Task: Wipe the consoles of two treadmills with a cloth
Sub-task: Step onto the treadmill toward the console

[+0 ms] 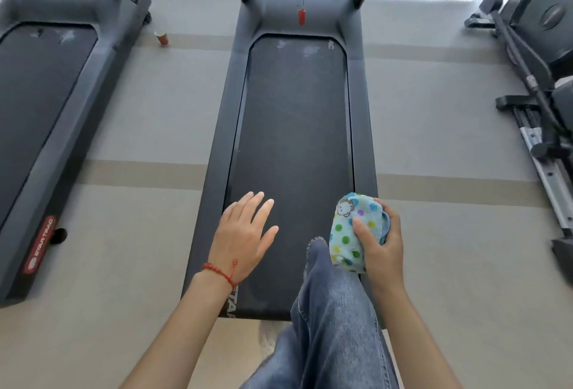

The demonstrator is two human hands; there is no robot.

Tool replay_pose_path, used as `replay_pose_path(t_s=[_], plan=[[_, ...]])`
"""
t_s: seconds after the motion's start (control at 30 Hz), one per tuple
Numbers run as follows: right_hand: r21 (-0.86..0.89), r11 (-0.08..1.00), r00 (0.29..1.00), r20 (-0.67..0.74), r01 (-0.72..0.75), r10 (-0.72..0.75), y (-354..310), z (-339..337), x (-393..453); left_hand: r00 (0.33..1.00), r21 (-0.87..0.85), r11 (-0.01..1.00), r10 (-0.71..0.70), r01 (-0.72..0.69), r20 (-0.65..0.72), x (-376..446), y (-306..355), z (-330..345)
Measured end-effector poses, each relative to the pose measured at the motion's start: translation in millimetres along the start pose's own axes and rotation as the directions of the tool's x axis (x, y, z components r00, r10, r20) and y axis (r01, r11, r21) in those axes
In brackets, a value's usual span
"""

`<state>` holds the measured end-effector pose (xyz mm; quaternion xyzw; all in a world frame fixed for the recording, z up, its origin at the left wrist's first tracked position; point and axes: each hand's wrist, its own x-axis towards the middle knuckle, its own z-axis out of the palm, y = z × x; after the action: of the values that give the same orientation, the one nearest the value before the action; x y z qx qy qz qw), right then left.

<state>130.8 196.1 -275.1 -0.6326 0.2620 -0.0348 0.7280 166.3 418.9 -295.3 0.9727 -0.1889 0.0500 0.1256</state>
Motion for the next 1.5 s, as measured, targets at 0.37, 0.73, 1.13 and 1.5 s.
replay_pose_path(t_s=[0.37,0.73,1.13,1.5], plan=[[0.056,0.997,0.999,-0.017,0.044,-0.043,-74.5,10.2,102.8,0.998,0.005,0.999,0.033,-0.032,-0.061,122.4,9.0,-13.0],[0.058,0.997,0.995,0.081,0.057,-0.062,-221.3,26.3,157.6,0.989,0.023,0.999,0.034,-0.031,-0.141,240.2,40.2,-107.1],[0.009,0.998,0.994,0.084,0.066,-0.067,-302.0,117.0,240.7,0.972,0.053,0.999,0.026,-0.015,-0.234,368.7,-35.7,-165.1],[0.028,0.991,0.991,0.043,0.128,-0.130,-370.5,230.7,358.9,0.948,0.070,0.993,0.113,-0.096,-0.297,527.5,-131.2,-194.7]])
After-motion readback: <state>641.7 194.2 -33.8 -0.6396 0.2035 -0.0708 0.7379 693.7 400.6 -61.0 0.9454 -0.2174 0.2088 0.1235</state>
